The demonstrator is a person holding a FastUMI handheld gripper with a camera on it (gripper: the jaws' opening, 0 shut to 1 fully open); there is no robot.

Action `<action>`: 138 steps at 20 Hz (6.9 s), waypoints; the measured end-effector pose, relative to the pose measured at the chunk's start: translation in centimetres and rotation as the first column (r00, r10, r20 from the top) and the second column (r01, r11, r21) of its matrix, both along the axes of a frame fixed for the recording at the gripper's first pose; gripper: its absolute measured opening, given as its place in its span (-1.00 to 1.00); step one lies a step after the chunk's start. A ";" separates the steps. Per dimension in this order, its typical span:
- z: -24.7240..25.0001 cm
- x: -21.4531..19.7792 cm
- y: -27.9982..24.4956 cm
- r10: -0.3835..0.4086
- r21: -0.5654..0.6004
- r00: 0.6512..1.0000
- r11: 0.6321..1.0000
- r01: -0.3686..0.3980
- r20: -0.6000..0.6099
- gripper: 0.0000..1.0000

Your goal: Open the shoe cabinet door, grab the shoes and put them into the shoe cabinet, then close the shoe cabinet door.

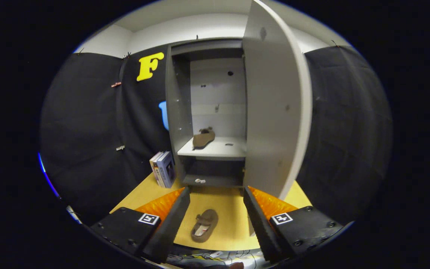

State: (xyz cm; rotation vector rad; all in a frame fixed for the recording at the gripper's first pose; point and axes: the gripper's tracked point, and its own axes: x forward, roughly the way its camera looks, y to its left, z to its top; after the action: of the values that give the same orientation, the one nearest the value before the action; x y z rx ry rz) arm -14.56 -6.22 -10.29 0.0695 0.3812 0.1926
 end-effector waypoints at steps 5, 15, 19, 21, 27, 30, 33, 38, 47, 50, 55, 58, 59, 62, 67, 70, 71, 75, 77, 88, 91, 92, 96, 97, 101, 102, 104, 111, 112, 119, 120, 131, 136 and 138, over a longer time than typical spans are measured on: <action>-12.8 1.2 5.4 0.012 0.016 0.970 1.000 -0.008 -0.243 0.92; -32.9 3.2 8.8 -0.038 0.003 0.841 0.999 0.047 -0.539 0.91; -37.2 5.7 8.8 -0.087 -0.017 0.828 0.995 0.093 -0.554 0.74; -38.2 7.4 8.7 -0.120 -0.028 0.837 0.992 0.124 -0.534 0.37; -38.7 9.8 7.6 -0.202 -0.083 0.847 0.979 0.185 -0.492 -0.87; -37.2 9.6 7.3 -0.165 -0.072 0.860 0.986 0.149 -0.482 -0.87; -32.6 9.6 6.3 -0.139 -0.058 0.884 0.990 0.126 -0.446 -0.88; -20.8 11.6 4.5 -0.126 -0.061 0.928 0.992 0.111 -0.351 -0.88; -2.4 24.6 4.8 -0.088 -0.081 0.974 0.994 0.072 -0.207 -0.88; -0.7 31.2 4.7 -0.103 -0.085 0.977 0.992 0.088 -0.188 -0.88; -1.3 40.6 4.0 -0.117 -0.098 0.967 0.990 0.097 -0.227 -0.88; -1.7 45.8 3.4 -0.135 -0.141 0.966 0.984 0.105 -0.222 -0.88; -2.2 47.0 3.2 -0.147 -0.139 0.960 0.984 0.116 -0.237 -0.88; -4.0 50.4 3.1 -0.162 -0.126 0.944 0.983 0.131 -0.287 -0.88; -7.4 52.7 2.5 -0.200 -0.136 0.910 0.978 0.160 -0.363 -0.88; -8.1 53.0 2.5 -0.213 -0.150 0.902 0.974 0.168 -0.375 -0.88; -8.3 53.0 2.5 -0.215 -0.159 0.901 0.973 0.166 -0.376 -0.84; -7.9 52.4 2.7 -0.209 -0.182 0.907 0.972 0.150 -0.365 -0.66; -7.4 51.7 2.8 -0.193 -0.173 0.910 0.975 0.137 -0.366 -0.38; 0.2 46.6 3.0 -0.188 -0.126 0.973 0.977 0.172 -0.133 0.98; 4.3 43.6 4.1 -0.178 -0.086 0.984 0.981 0.175 -0.025 0.99; 5.7 42.3 4.5 -0.173 -0.075 0.985 0.982 0.174 0.016 0.99; 11.0 35.1 6.0 -0.146 -0.029 0.976 0.988 0.152 0.160 0.98; 12.1 33.2 6.4 -0.136 -0.016 0.973 0.990 0.142 0.186 0.98; 16.2 25.6 6.5 -0.083 0.033 0.965 0.996 0.077 0.250 0.97; 16.8 24.0 6.0 -0.080 0.038 0.962 0.997 0.073 0.260 0.97; 18.1 20.5 5.0 -0.067 0.031 0.957 0.998 0.061 0.283 0.97; 19.5 8.5 1.4 -0.067 0.063 0.957 0.997 0.052 0.283 0.97; 19.8 7.1 0.7 -0.073 0.071 0.956 0.996 0.055 0.284 0.97; 20.7 -0.3 -7.1 -0.141 0.075 0.946 0.989 0.124 0.293 0.97; 20.3 -0.9 -8.7 -0.156 0.059 0.945 0.988 0.146 0.288 0.97; 16.1 0.9 -24.1 -0.379 0.034 0.892 0.923 0.383 0.247 0.97; 15.3 4.0 -25.5 -0.362 0.028 0.902 0.930 0.366 0.234 0.97; 15.1 4.2 -24.4 -0.352 0.061 0.911 0.936 0.347 0.213 0.97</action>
State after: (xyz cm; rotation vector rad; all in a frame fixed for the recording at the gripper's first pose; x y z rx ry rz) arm -10.39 -30.64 4.83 0.1357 0.1386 -0.1510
